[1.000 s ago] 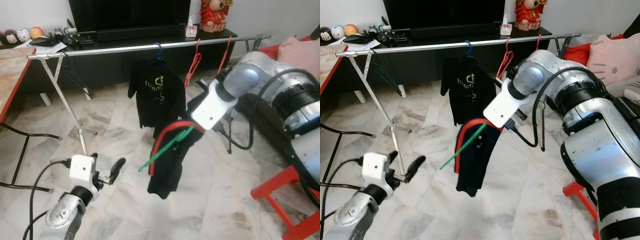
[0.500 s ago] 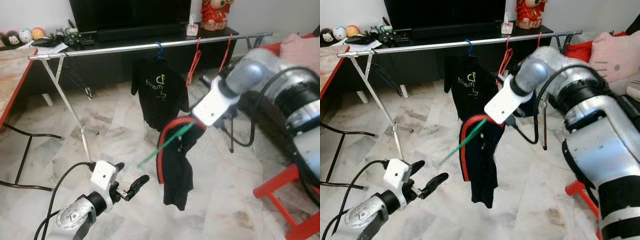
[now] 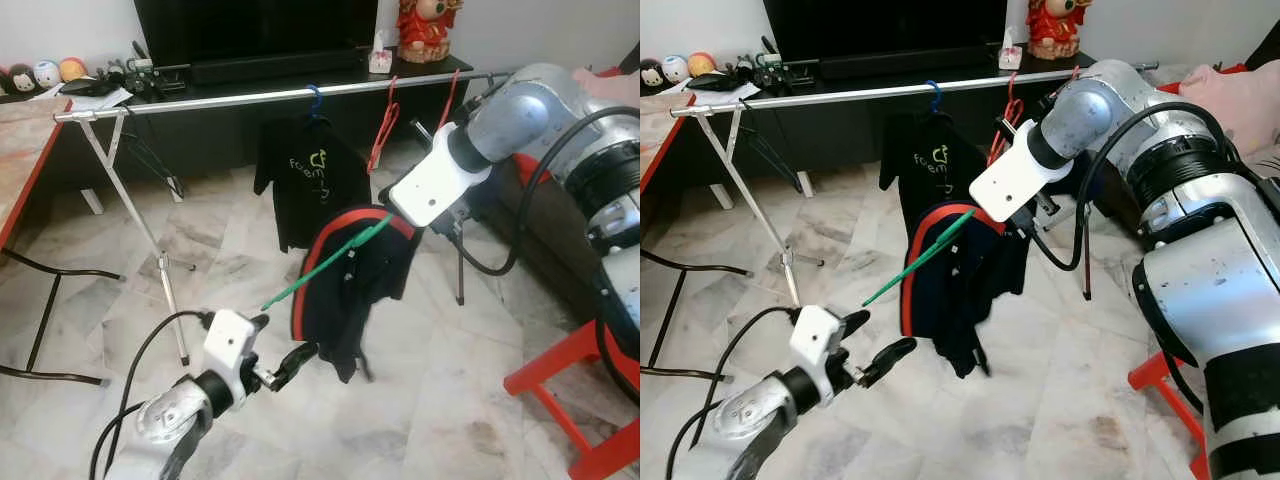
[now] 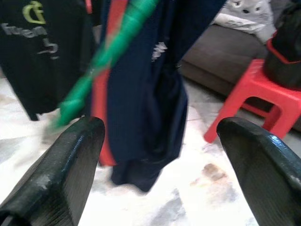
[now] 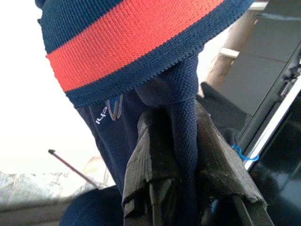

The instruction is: Hang hanger

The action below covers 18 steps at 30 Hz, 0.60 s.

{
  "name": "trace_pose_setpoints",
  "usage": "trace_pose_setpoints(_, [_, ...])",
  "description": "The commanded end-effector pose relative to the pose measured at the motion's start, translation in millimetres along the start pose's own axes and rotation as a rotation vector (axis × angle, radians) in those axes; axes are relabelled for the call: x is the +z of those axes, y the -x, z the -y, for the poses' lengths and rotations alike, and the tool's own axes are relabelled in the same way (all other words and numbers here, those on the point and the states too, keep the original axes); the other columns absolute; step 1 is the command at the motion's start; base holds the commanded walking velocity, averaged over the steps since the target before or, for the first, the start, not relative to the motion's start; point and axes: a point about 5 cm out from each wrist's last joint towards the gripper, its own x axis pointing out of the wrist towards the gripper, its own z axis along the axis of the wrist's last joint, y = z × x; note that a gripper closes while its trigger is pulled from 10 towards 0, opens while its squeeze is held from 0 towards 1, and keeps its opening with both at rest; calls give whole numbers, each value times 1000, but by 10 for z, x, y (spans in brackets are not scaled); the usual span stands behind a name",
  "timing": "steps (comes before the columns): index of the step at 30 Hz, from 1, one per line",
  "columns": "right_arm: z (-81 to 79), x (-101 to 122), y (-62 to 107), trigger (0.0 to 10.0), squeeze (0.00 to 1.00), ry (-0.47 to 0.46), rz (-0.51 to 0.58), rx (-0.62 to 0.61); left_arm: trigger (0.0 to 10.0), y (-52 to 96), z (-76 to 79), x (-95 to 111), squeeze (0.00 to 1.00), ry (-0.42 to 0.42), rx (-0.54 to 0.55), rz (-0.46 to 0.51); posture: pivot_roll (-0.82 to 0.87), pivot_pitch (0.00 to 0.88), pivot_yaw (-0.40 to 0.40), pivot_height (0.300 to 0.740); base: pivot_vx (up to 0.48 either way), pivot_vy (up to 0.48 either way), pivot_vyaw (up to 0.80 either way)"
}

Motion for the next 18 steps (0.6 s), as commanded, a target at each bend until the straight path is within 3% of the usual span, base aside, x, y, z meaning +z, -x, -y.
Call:
trace_pose_setpoints(1, [160, 42, 196, 10000, 0, 28, 14, -68, 10000, -47, 49, 5, 0, -2, -24, 4, -171, 0, 17, 740, 0, 0, 0])
trace_pose_setpoints(5, [191, 28, 283, 10000, 0, 16, 15, -95, 10000, -122, 89, -39, 0, -28, -41, -24, -183, 0, 23, 740, 0, 0, 0])
trace_pose_setpoints(18, [267, -14, 544, 10000, 0, -28, 25, -175, 10000, -169, -31, -75, 0, -35, 85, -21, -202, 0, 27, 740, 0, 0, 0])
